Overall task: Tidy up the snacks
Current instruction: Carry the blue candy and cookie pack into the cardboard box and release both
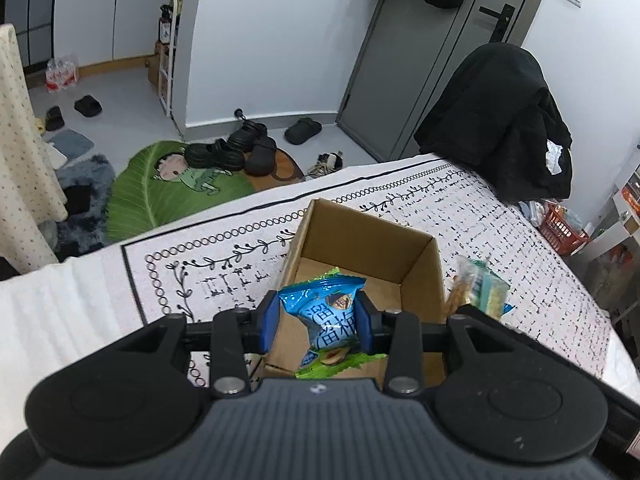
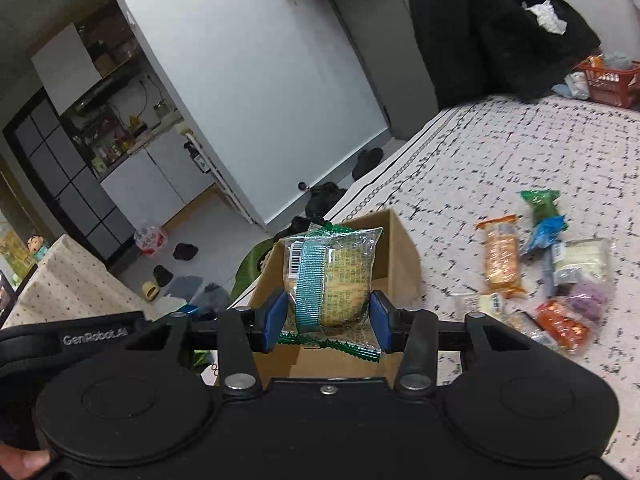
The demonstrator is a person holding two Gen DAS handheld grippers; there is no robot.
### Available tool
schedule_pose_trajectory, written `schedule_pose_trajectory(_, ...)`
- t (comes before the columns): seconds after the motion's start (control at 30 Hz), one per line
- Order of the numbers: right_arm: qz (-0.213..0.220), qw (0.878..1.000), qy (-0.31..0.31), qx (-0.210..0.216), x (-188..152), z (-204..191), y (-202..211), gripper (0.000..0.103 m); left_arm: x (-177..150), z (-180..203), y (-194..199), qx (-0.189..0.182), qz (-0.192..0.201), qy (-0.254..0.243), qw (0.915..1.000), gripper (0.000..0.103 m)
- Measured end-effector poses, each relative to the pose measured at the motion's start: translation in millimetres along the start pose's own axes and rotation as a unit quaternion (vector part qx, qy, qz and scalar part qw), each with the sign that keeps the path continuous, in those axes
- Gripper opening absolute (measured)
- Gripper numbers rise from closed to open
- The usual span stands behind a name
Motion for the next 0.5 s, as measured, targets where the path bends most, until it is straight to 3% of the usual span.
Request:
schedule_pose_trajectory(0.3, -0.032, 0.999, -0.004, 0.004, -11, -2, -14, 0.044, 2, 3, -30, -0.027, -0.023, -0.001, 0.9994, 0.039)
schedule_pose_trajectory(0.5, -0.049, 0.999, -0.009, 0.001, -16, -1, -22, 0.044, 2, 1, -40, -0.022, -0.034, 0.002, 0.9992, 0.043)
Point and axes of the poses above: each gripper's, at about its wrist camera, not at the fingertips, and y roughly against the way its jaws point, z to its right, x to its top, the point moved 9 cm from there along -y, roughly the way its jaws point, and after that the axes turned 3 degrees about x, right-handed, at the moved point
